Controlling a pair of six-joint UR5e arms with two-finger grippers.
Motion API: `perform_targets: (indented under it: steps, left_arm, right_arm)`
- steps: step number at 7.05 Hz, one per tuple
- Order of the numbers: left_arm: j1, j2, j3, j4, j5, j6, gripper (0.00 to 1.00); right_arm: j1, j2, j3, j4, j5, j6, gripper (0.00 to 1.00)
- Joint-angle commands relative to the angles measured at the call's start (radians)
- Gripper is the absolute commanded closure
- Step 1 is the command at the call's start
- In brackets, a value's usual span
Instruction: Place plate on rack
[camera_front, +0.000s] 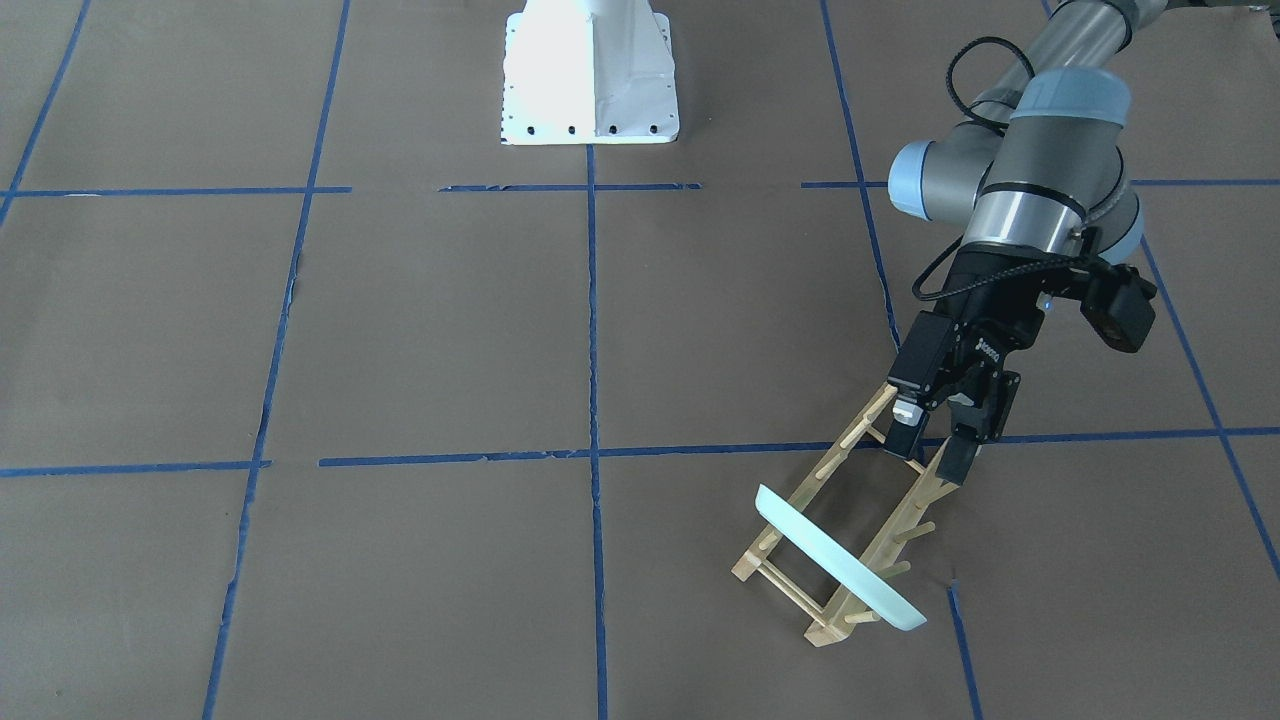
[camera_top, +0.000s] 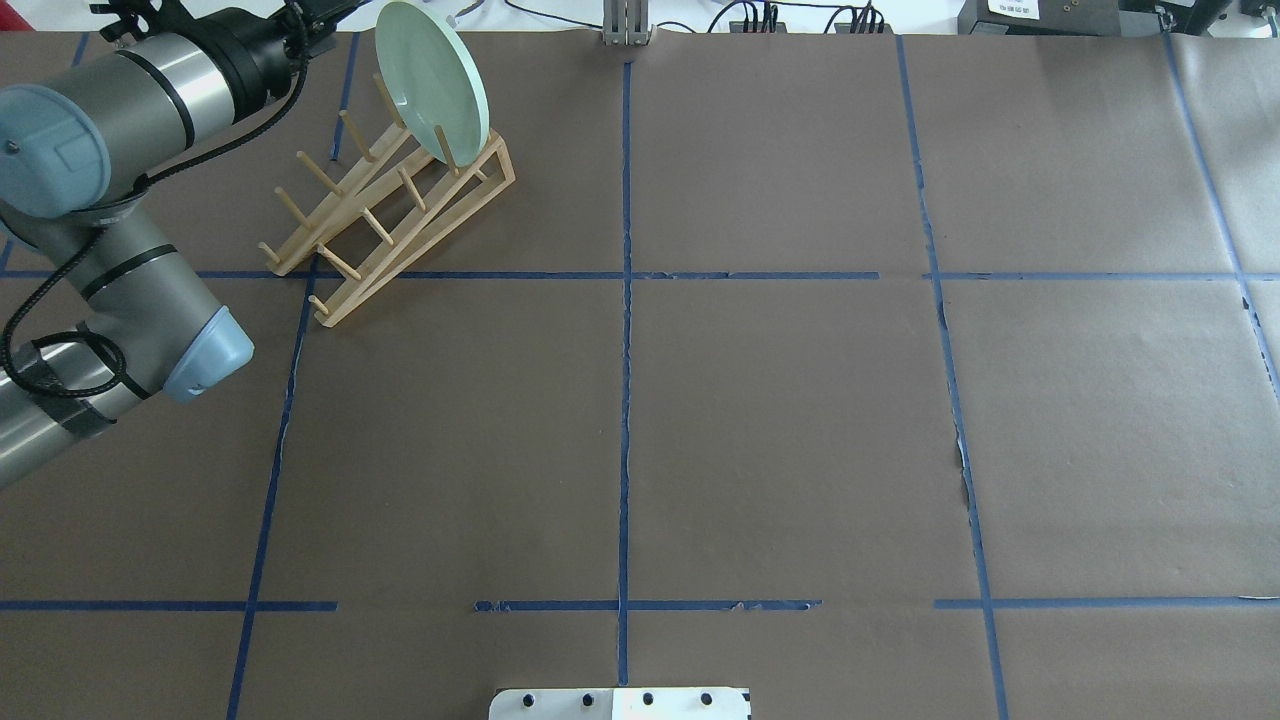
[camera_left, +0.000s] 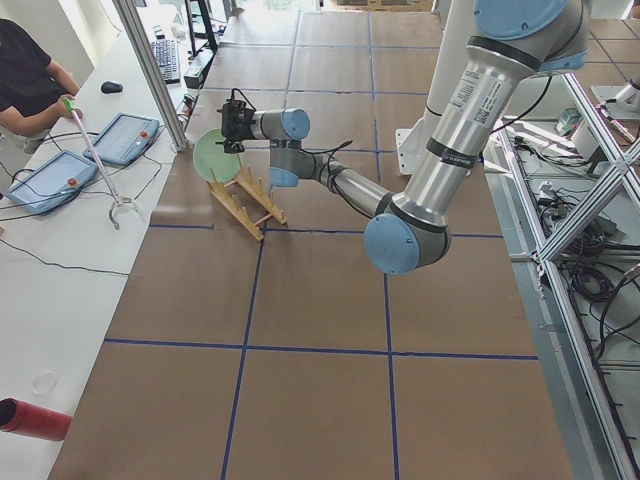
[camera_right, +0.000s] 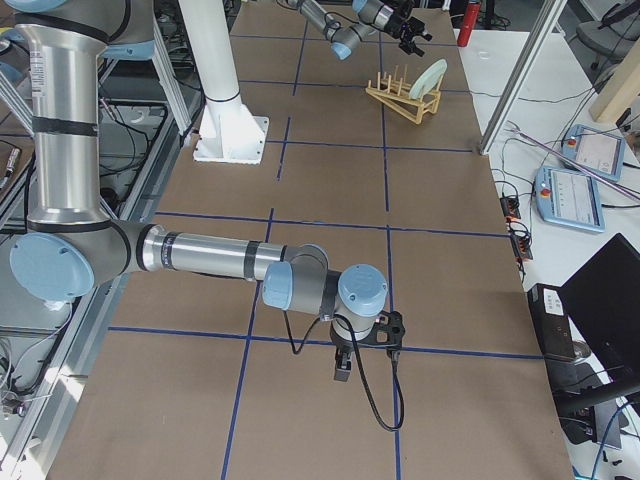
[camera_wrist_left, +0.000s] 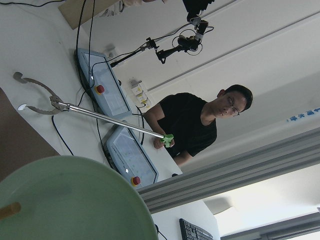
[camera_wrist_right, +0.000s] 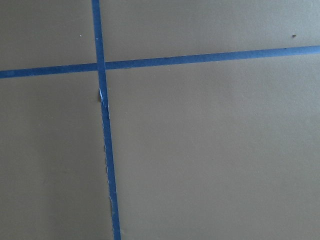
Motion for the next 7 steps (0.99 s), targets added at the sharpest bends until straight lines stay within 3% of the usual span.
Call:
perform_targets:
  steps: [1,5,7]
  left_arm:
    - [-0.045,0.129,-0.128,0.127,-0.104,0.312,0.0]
    - [-0.186,0.217,-0.172,0.389,-0.273,0.793,0.0]
    - [-0.339,0.205,-0.176,0.629,-0.432,0.983,0.0]
  right_arm:
    - [0.0,0.0,0.0,0.0,0.0,0.001,0.0]
    - [0.0,0.0,0.0,0.0,0.0,0.001,0.0]
    - [0.0,0.0,0.0,0.0,0.0,0.001,0.0]
